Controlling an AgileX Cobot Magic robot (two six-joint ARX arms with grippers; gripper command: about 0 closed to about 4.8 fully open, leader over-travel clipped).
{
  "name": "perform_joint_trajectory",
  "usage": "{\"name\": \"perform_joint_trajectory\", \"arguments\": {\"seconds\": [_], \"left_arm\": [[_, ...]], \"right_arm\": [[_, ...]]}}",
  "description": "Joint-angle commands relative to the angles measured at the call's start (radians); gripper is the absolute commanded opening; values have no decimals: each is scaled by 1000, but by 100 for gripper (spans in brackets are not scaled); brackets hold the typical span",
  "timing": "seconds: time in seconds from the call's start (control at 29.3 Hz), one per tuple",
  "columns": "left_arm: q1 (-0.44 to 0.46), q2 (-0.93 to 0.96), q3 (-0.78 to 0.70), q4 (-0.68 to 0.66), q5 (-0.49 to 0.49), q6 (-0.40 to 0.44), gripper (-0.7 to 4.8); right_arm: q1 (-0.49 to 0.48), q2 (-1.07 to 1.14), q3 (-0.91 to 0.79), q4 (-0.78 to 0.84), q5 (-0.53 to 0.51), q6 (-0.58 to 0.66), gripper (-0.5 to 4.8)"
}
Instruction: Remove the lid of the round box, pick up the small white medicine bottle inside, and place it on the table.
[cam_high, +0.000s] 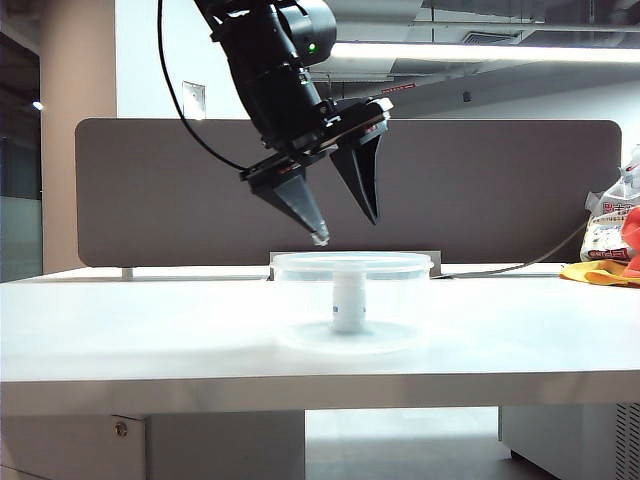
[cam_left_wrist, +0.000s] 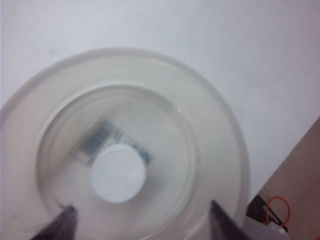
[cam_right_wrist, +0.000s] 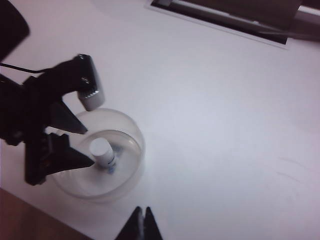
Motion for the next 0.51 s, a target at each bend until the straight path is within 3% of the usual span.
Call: {"name": "perform_joint_trajectory", "arguments": {"seconds": [0.03, 0.51], "left_arm": [[-6, 15, 5, 24, 0, 1, 335], [-4, 66, 6, 39, -44, 2, 336]], "right_arm": [[3, -29, 1, -50, -6, 0, -1], [107, -79, 1, -102, -39, -2, -1]]}}
